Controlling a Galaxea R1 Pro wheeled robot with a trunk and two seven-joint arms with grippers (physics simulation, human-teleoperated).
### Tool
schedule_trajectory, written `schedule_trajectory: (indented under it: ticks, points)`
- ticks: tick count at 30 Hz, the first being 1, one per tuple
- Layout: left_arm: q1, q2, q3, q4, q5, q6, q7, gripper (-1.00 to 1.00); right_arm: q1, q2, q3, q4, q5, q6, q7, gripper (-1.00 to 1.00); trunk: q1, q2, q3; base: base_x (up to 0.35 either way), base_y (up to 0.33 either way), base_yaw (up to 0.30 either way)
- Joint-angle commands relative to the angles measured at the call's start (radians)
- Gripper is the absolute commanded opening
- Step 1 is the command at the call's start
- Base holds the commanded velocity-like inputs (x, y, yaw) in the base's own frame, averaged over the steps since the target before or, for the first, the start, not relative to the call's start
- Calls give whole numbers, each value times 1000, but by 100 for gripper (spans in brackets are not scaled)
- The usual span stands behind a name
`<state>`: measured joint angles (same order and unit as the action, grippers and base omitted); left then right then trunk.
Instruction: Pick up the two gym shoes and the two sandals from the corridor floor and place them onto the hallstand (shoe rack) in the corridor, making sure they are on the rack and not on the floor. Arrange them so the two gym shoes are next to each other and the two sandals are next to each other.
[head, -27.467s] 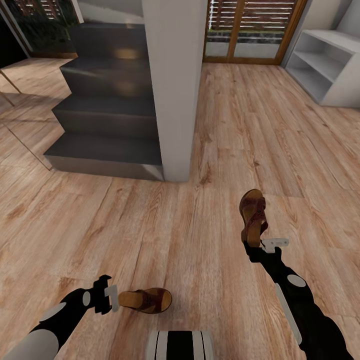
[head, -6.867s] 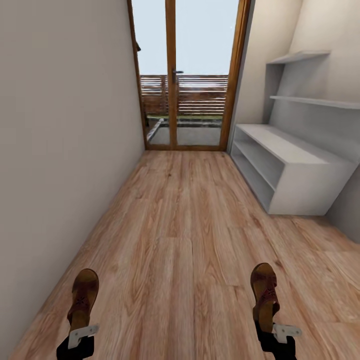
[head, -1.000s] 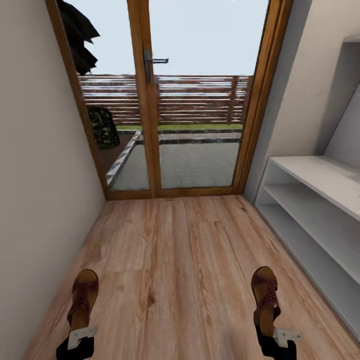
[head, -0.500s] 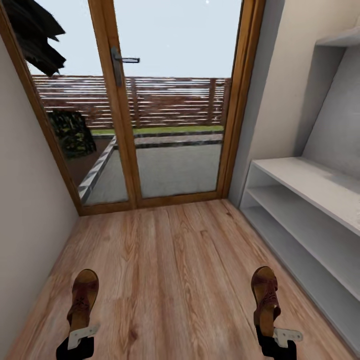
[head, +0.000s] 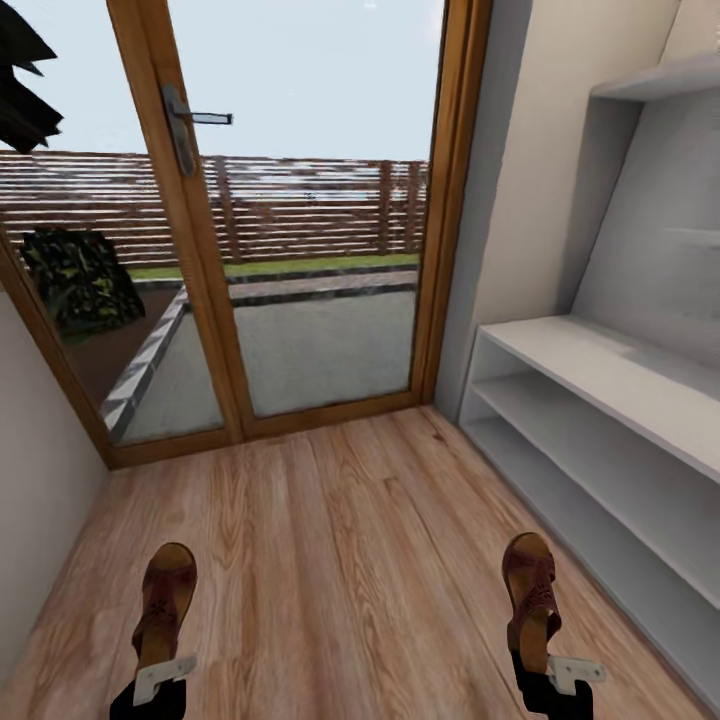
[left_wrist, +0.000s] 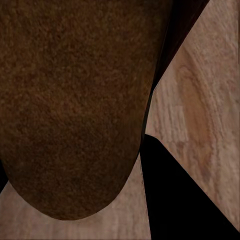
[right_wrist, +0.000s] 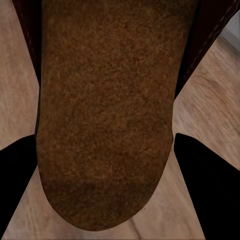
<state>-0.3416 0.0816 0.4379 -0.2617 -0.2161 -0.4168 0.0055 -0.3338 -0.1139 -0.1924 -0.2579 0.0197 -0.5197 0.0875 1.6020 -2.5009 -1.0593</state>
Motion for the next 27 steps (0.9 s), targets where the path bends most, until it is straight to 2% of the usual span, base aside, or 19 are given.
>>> schedule_trajectory:
  ticks: [1,10,27]
  points:
    - [-1,0,8,1,-14,-3,1,-100,-1,0,-9,1,2,-3,9,-100,0,0,0,245,211,-233]
    - [-1,0,8,1,-15,-3,1,-100,-1,0,-9,1,1,-3,9,-100,0,0,6,194,160,-233]
    - [0,0,7,2,-16,-3,1,-100,-1,0,-9,1,0,-3,9,-100,0,0,17,17,13,-233]
